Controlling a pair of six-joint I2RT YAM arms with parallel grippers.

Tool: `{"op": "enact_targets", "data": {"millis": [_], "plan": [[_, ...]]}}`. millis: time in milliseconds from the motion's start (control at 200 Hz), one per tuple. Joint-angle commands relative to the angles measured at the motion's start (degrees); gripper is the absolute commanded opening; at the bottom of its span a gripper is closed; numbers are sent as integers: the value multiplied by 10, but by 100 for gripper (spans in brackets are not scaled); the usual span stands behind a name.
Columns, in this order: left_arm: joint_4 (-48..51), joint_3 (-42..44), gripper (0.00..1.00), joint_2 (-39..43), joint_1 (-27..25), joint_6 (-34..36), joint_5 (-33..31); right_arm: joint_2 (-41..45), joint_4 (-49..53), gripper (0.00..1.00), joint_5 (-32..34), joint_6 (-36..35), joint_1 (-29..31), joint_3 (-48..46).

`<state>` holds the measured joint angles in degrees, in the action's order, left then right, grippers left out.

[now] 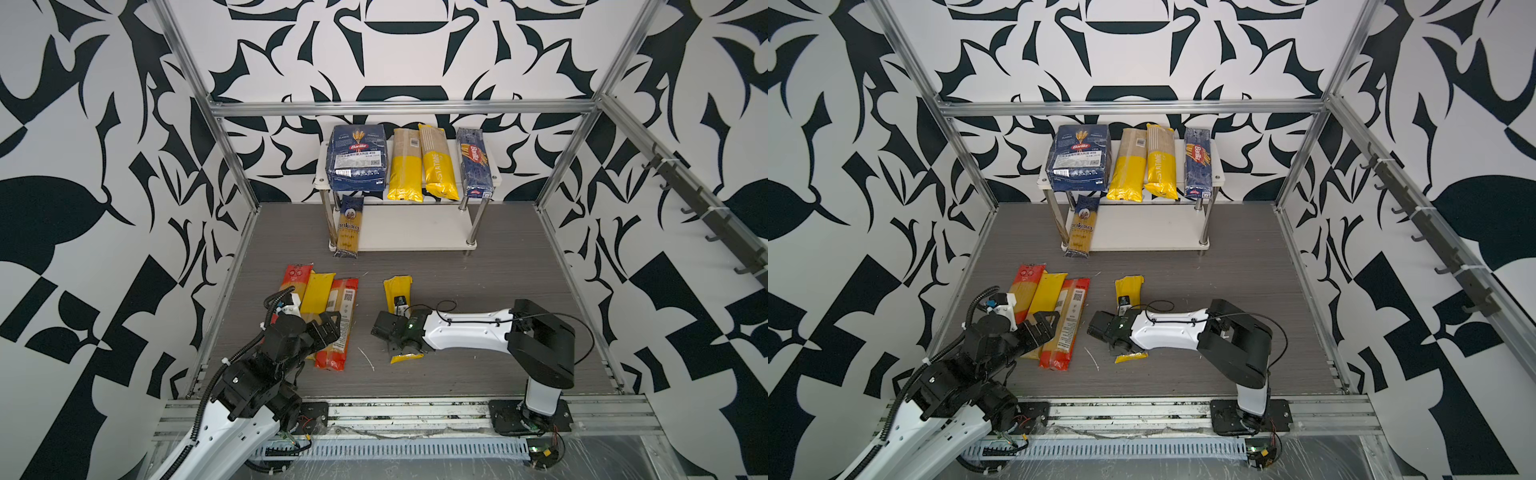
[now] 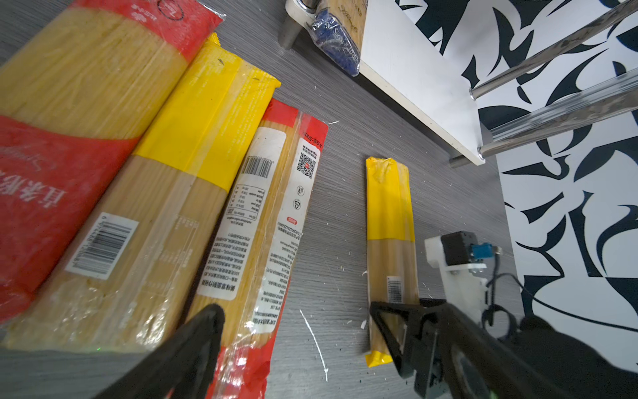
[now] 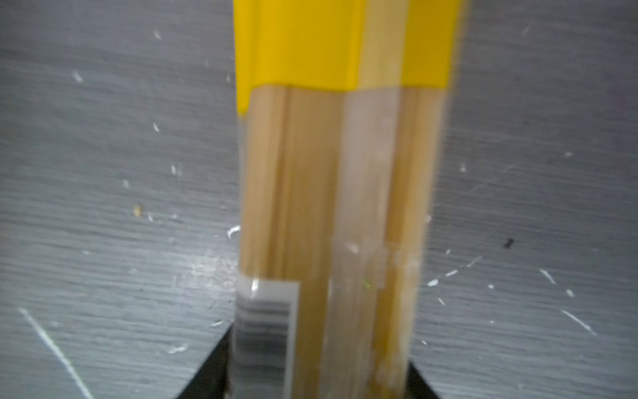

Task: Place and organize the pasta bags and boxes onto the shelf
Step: 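Lift the yellow bag upright with the right gripper toward the shelf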

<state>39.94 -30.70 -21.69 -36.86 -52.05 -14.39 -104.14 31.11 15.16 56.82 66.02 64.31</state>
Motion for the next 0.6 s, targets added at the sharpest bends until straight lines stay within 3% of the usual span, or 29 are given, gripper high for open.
{"op": "enact_targets", "data": {"millis": [0,175,430,595], "plan": [[23,-25,100,5,2,5,-15,25,6,37,-12,16,1,-42],[18,-38,100,-21,2,12,-21,103,-86,27,-35,-15,-3,-105],[-1,-71,100,-72,2,23,-26,215,-278,21,-167,3,-74,-231],[-4,-92,100,-100,2,29,-33,269,-306,20,-200,-18,-104,-244]]}}
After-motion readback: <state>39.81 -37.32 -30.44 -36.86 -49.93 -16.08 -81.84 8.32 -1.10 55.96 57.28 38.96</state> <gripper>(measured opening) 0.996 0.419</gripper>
